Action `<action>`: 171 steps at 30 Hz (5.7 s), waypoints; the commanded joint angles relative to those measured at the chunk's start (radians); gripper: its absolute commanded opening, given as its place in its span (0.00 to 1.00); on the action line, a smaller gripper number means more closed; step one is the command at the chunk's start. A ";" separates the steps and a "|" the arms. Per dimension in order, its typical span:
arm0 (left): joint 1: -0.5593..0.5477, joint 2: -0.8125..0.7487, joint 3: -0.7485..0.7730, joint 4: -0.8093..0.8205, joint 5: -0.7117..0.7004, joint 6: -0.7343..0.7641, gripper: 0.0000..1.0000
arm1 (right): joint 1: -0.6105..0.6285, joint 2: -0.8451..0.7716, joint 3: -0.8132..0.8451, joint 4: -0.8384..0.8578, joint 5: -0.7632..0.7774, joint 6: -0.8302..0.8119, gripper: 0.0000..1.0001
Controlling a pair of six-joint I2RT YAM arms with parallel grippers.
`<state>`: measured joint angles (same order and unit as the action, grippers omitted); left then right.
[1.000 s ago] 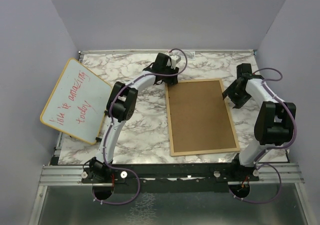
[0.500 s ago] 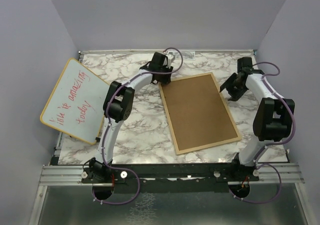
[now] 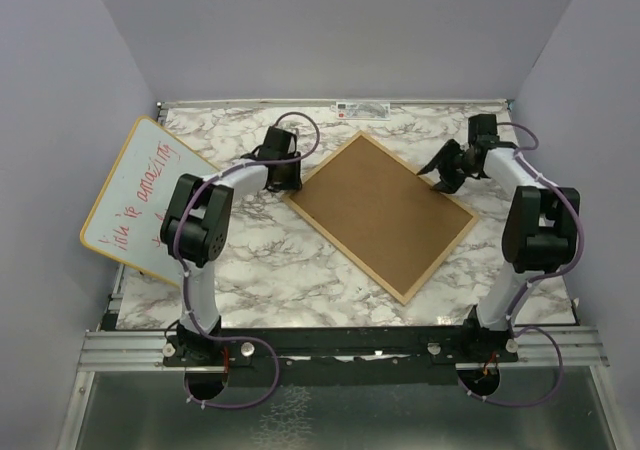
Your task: Put the photo into the frame
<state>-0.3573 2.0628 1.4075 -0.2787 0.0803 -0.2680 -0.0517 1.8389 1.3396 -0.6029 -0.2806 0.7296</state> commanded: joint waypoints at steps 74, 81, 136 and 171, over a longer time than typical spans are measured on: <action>-0.177 -0.446 -0.868 0.098 -0.115 -0.395 0.21 | 0.650 0.270 -0.348 1.022 -0.218 0.326 0.10; -0.177 -0.433 -0.865 0.096 -0.116 -0.394 0.21 | 0.651 0.275 -0.359 1.007 -0.199 0.323 0.09; -0.177 -0.411 -0.860 0.082 -0.129 -0.390 0.20 | 0.619 0.283 -0.431 0.968 -0.127 0.275 0.06; -0.176 -0.382 -0.838 0.089 -0.095 -0.379 0.22 | 0.642 0.215 -0.363 1.164 -0.235 0.289 0.03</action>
<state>-0.5369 1.5551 0.6460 0.0479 0.0963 -0.6918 0.5827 2.0090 0.9596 0.5537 -0.5030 1.0142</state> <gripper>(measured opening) 0.243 0.041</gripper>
